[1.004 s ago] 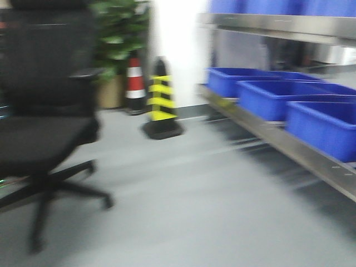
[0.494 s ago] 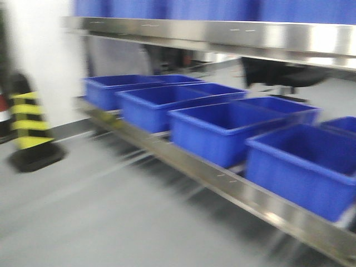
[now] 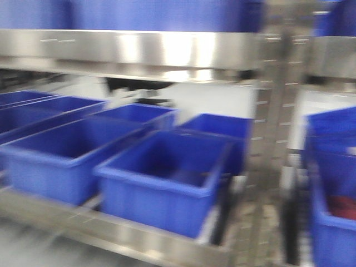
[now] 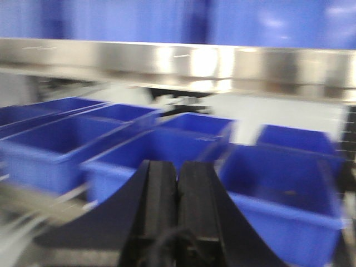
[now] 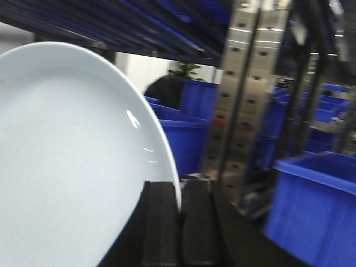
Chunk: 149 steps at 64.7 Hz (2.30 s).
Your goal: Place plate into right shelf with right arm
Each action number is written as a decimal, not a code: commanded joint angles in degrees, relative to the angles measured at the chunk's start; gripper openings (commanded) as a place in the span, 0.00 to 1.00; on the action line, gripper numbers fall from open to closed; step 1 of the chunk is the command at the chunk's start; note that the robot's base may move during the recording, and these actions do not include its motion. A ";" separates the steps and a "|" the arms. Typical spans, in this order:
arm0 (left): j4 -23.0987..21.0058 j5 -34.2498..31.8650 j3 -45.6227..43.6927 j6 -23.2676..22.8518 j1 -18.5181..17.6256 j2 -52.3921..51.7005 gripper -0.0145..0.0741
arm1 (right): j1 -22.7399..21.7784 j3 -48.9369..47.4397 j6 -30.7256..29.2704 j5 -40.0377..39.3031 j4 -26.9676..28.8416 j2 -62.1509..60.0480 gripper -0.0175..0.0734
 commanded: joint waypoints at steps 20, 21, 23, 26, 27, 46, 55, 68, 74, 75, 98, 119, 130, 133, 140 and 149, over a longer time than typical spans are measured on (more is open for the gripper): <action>-0.12 -5.09 0.44 -0.14 0.07 -0.45 0.11 | -0.06 -1.57 -0.22 -5.29 -1.26 1.03 0.25; -0.12 -5.09 0.44 -0.14 0.07 -0.45 0.11 | -0.06 -1.57 -0.22 -5.29 -1.26 1.03 0.25; -0.12 -5.09 0.44 -0.14 0.07 -0.45 0.11 | -0.06 -1.57 -0.22 -5.29 -1.26 1.03 0.25; -0.12 -5.09 0.44 -0.14 0.07 -0.45 0.11 | -0.06 -1.57 -0.22 -5.29 -1.26 1.03 0.25; -0.12 -5.09 0.44 -0.14 0.07 -0.45 0.11 | -0.06 -1.57 -0.22 -5.29 -1.26 1.03 0.25; -0.12 -5.09 0.44 -0.14 0.07 -0.45 0.11 | -0.06 -1.57 -0.22 -5.29 -1.26 1.03 0.25; -0.12 -5.09 0.44 -0.14 0.07 -0.45 0.11 | -0.06 -1.57 -0.22 -5.29 -1.26 1.03 0.25; -0.12 -5.09 0.44 -0.14 0.07 -0.45 0.11 | -0.06 -1.57 -0.22 -5.29 -1.26 1.03 0.25; -0.12 -5.09 0.44 -0.14 0.07 -0.45 0.11 | -0.06 -1.57 -0.22 -5.29 -1.26 1.03 0.25; -0.12 -5.09 0.44 -0.14 0.07 -0.45 0.11 | -0.06 -1.57 -0.22 -5.29 -1.26 1.03 0.25; -0.12 -5.09 0.44 -0.14 0.07 -0.45 0.11 | -0.06 -1.57 -0.22 -5.29 -1.26 1.03 0.25; -0.12 -5.09 0.44 -0.14 0.07 -0.45 0.11 | -0.06 -1.57 -0.22 -5.29 -1.26 1.03 0.25; -0.12 -5.09 0.44 -0.14 0.07 -0.45 0.11 | -0.06 -1.57 -0.22 -6.00 -1.26 1.03 0.25; -0.12 -5.09 0.44 -0.14 0.07 -0.45 0.11 | -0.06 -1.57 -0.22 -6.06 -1.26 1.03 0.25; -0.12 -5.09 0.44 -0.14 0.07 -0.45 0.11 | -0.06 -2.35 0.09 -8.20 -1.18 1.45 0.25; -0.12 -5.09 0.44 -0.14 0.07 -0.45 0.11 | -0.06 -7.25 4.03 -7.67 -1.06 6.16 0.25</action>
